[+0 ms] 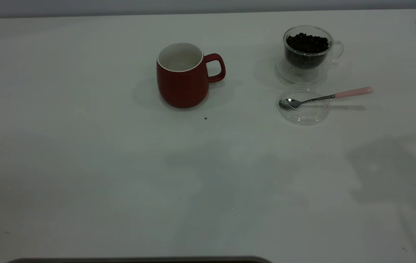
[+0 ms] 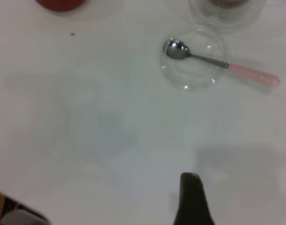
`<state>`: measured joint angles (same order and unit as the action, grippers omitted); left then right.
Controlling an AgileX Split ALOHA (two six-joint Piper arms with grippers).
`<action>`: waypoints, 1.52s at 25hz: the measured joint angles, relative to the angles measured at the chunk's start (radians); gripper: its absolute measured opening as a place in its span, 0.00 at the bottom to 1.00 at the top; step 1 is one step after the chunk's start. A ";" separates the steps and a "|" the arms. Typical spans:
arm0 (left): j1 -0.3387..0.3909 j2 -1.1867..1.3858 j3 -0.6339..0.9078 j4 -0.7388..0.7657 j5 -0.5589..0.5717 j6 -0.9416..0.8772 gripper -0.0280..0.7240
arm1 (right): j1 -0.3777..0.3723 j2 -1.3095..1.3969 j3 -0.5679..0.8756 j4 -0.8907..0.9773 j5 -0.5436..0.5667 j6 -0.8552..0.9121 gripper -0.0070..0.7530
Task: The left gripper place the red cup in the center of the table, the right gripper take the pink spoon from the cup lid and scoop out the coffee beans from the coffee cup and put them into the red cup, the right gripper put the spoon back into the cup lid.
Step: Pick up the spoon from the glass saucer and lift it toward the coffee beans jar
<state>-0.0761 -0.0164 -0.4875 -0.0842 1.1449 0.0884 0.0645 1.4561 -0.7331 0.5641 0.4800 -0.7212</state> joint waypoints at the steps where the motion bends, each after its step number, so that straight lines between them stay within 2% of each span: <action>1: 0.000 0.000 0.000 0.000 0.000 0.000 0.82 | 0.000 0.053 -0.036 0.005 -0.008 -0.008 0.76; 6: 0.000 0.000 0.000 0.000 0.000 0.000 0.82 | -0.042 0.329 -0.214 0.030 -0.009 -0.017 0.76; 11: 0.000 0.000 0.000 0.000 0.000 0.000 0.82 | -0.166 0.546 -0.380 0.107 0.052 -0.076 0.76; 17: 0.000 0.000 0.000 0.000 0.000 0.000 0.82 | -0.311 0.775 -0.543 0.268 0.213 -0.190 0.76; 22: 0.000 0.000 0.000 0.000 0.000 0.000 0.82 | -0.378 0.925 -0.601 0.387 0.298 -0.316 0.76; 27: 0.000 0.000 0.000 0.000 0.000 0.000 0.82 | -0.432 1.017 -0.608 0.581 0.370 -0.469 0.76; 32: 0.000 0.000 0.000 0.000 0.001 0.001 0.82 | -0.441 1.077 -0.611 0.698 0.449 -0.573 0.76; 38: 0.000 0.000 0.000 0.000 0.002 0.001 0.82 | -0.441 1.128 -0.612 0.780 0.460 -0.625 0.76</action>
<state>-0.0761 -0.0164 -0.4875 -0.0842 1.1473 0.0897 -0.3766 2.5843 -1.3450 1.3440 0.9403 -1.3466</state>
